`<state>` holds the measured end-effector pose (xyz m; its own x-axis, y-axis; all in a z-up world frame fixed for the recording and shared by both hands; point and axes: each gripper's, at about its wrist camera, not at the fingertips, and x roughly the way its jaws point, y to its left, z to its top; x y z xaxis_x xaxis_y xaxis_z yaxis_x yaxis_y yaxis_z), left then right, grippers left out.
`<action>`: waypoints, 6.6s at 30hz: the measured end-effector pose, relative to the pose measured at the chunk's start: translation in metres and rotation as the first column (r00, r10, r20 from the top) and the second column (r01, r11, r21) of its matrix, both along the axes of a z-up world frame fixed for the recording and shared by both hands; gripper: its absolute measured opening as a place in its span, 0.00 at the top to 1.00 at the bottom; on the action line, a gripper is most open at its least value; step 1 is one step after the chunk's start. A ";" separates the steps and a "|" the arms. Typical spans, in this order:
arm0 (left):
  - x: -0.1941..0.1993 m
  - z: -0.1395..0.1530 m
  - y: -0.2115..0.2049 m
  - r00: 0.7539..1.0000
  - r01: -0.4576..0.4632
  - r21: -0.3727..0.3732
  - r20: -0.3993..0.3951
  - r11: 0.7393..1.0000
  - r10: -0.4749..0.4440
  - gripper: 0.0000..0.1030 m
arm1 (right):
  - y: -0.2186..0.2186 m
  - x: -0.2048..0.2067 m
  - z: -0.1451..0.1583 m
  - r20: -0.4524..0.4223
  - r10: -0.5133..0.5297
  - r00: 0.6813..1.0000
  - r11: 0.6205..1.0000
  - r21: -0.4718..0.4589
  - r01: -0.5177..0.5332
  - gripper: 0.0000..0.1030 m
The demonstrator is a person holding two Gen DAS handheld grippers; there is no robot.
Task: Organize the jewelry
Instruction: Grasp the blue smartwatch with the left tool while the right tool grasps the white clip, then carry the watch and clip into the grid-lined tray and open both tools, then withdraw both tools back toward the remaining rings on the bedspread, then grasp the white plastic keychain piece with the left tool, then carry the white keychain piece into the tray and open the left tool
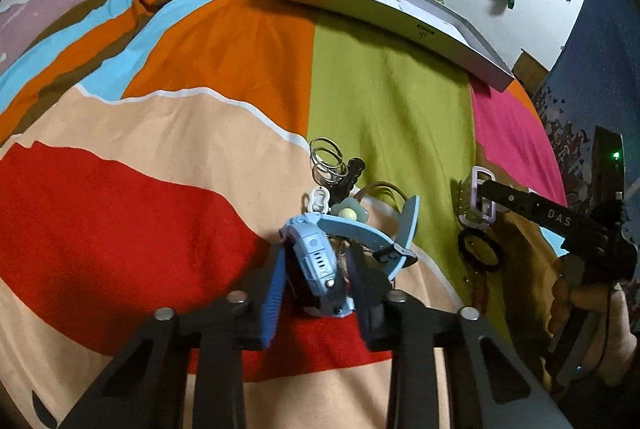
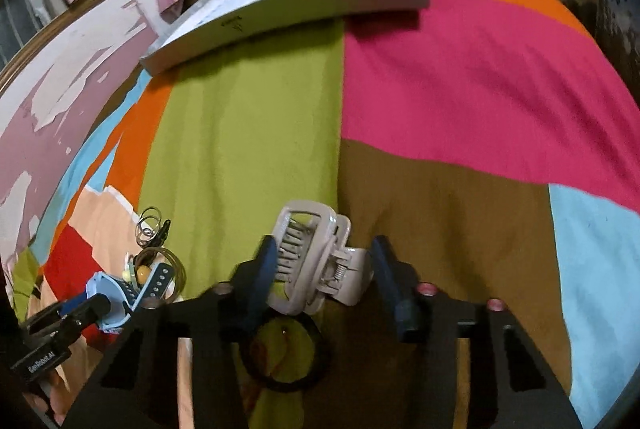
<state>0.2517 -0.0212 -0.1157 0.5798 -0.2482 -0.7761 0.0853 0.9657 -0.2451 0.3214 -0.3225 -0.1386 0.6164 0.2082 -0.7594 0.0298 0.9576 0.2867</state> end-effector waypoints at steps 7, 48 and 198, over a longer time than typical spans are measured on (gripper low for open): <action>0.001 0.002 0.000 1.000 -0.004 0.025 -0.003 1.000 0.004 0.80 | 0.008 -0.004 0.002 -0.008 -0.013 1.000 1.000 -0.010 0.012 0.79; 0.216 0.118 -0.077 0.942 -0.082 -0.079 0.321 0.994 0.103 0.83 | -0.071 0.130 0.136 0.476 -0.087 0.875 0.995 0.080 0.055 0.81; 0.121 0.110 -0.015 0.986 0.109 -0.085 0.135 0.990 -0.097 0.88 | 0.005 0.035 0.167 0.306 0.355 0.883 0.934 -0.148 -0.324 0.98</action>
